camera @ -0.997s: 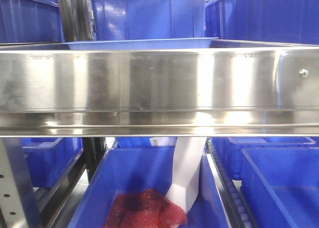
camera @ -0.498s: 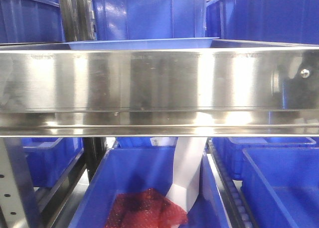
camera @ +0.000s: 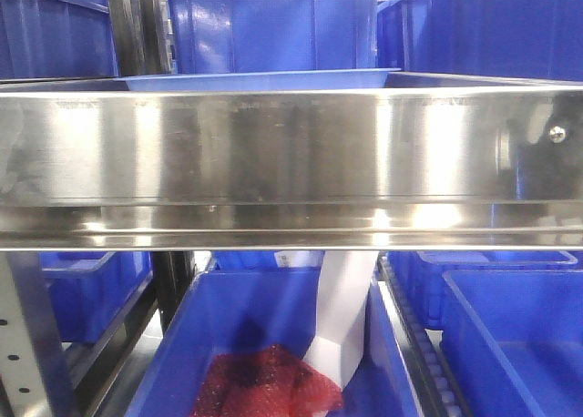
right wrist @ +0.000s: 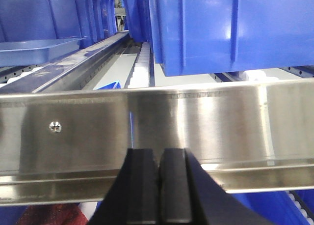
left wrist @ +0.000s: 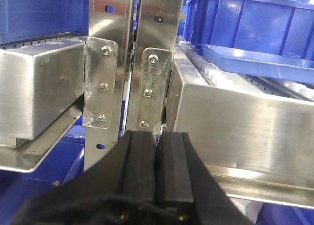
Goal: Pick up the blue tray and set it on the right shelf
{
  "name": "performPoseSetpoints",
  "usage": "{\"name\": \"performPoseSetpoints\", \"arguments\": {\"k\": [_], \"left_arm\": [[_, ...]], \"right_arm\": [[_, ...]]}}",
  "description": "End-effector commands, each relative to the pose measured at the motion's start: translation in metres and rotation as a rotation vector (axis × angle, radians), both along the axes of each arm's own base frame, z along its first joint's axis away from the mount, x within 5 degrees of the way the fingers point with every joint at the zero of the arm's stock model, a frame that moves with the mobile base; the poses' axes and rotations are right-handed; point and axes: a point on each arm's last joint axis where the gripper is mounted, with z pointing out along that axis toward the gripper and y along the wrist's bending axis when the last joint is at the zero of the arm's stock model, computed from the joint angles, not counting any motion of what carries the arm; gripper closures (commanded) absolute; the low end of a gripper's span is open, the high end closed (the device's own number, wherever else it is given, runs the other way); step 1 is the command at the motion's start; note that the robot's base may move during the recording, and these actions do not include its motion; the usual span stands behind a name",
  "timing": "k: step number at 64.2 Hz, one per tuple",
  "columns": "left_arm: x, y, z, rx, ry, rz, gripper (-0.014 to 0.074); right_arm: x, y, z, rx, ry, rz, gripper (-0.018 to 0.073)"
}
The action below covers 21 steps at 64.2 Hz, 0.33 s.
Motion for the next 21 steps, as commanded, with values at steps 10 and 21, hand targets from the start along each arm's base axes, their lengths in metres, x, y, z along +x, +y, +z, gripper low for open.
{"name": "performPoseSetpoints", "arguments": {"k": [10, 21], "left_arm": [[0.0002, 0.0012, -0.0013, -0.006, -0.075, 0.014, 0.0645], [0.0002, 0.0012, -0.0013, -0.006, -0.075, 0.014, 0.0645]], "right_arm": [[-0.003, 0.0, 0.0176, -0.019, -0.139, -0.005, 0.0504], [-0.003, 0.0, 0.0176, -0.019, -0.139, -0.005, 0.0504]]}}
